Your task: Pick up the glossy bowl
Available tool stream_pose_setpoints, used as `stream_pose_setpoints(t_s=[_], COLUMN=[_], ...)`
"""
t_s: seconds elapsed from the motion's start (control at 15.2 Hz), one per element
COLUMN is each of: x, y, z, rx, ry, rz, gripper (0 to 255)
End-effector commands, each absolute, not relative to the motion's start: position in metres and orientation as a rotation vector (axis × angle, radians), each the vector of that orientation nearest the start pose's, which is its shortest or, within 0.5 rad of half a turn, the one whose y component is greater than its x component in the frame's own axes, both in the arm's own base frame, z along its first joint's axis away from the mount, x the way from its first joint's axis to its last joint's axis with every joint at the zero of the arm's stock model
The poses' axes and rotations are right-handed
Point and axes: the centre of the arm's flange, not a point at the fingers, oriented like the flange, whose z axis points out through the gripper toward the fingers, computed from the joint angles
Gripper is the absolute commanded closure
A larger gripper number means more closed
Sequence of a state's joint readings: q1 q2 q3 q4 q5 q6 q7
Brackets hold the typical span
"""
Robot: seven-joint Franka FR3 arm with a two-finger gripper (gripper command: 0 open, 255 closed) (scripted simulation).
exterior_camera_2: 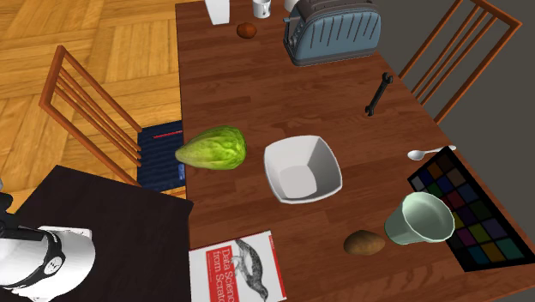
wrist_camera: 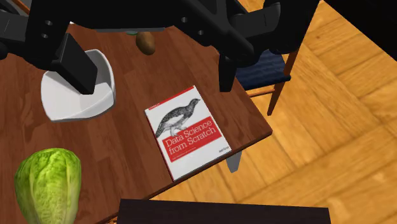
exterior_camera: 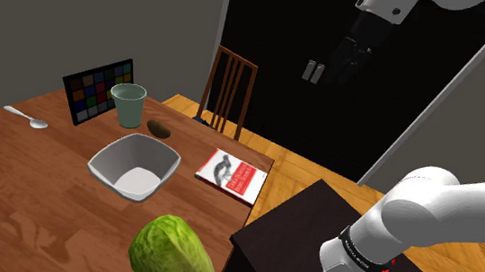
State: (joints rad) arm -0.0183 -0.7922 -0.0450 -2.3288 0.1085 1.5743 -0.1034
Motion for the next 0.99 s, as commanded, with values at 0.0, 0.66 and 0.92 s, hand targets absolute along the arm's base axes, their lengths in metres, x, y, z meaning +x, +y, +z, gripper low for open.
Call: stream_pose_setpoints(t_s=[0.0,0.66,0.92], x=[0.306,0.371,0.396], y=[-0.012,0.039,0.062], z=[0.606,0.507,0.469], rx=[-3.002,-2.924,-2.892], ry=[-0.082,-0.115,-0.128], rz=[-0.072,-0.063,-0.060], gripper=[0,0,0])
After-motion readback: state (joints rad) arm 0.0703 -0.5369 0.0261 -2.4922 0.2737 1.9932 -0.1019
